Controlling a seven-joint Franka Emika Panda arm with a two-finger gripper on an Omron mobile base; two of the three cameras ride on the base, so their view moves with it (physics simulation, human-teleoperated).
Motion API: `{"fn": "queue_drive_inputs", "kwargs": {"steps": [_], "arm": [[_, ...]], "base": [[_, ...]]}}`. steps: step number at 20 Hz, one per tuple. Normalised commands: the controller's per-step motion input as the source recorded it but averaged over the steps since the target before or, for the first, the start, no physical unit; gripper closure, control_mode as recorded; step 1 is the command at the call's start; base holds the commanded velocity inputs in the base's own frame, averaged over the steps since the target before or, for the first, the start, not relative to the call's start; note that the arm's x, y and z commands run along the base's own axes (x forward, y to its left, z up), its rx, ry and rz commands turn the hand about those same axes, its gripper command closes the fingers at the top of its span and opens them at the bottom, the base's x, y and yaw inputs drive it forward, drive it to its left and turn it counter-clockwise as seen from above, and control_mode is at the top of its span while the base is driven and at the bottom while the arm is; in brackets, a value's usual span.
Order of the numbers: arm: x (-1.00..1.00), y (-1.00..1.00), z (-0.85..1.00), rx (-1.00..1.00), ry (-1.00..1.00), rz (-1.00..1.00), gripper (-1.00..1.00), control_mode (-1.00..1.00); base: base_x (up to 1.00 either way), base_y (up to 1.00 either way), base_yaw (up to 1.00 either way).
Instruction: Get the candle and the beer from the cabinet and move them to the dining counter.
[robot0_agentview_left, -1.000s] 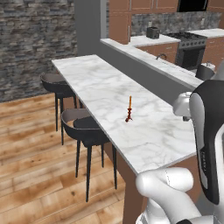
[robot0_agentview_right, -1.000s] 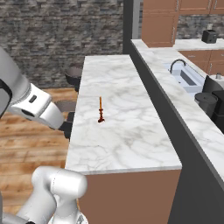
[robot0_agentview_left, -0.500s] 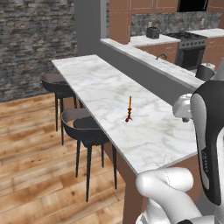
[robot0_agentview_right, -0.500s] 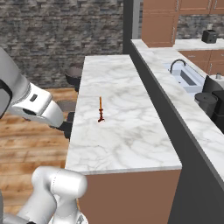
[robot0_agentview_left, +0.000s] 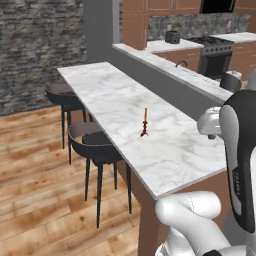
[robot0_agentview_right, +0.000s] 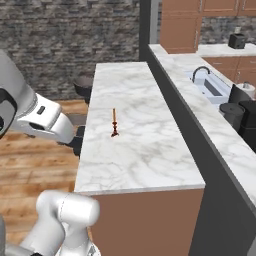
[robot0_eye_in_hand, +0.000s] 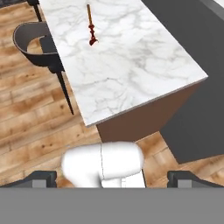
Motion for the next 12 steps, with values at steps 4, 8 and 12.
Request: {"fn": "queue_drive_inputs", "kwargs": {"steps": [4, 8, 12], "arm": [[0.00, 0.00, 0.00, 0.00, 0.00, 0.00, -1.00, 1.00], [0.00, 0.00, 0.00, 0.00, 0.00, 0.00, -1.00, 1.00], [0.00, 0.00, 0.00, 0.00, 0.00, 0.00, -1.00, 1.00]], "base": [[-0.96, -0.36, -0.34], [-1.00, -0.33, -0.54], [-1.00, -0.23, -0.59]]}}
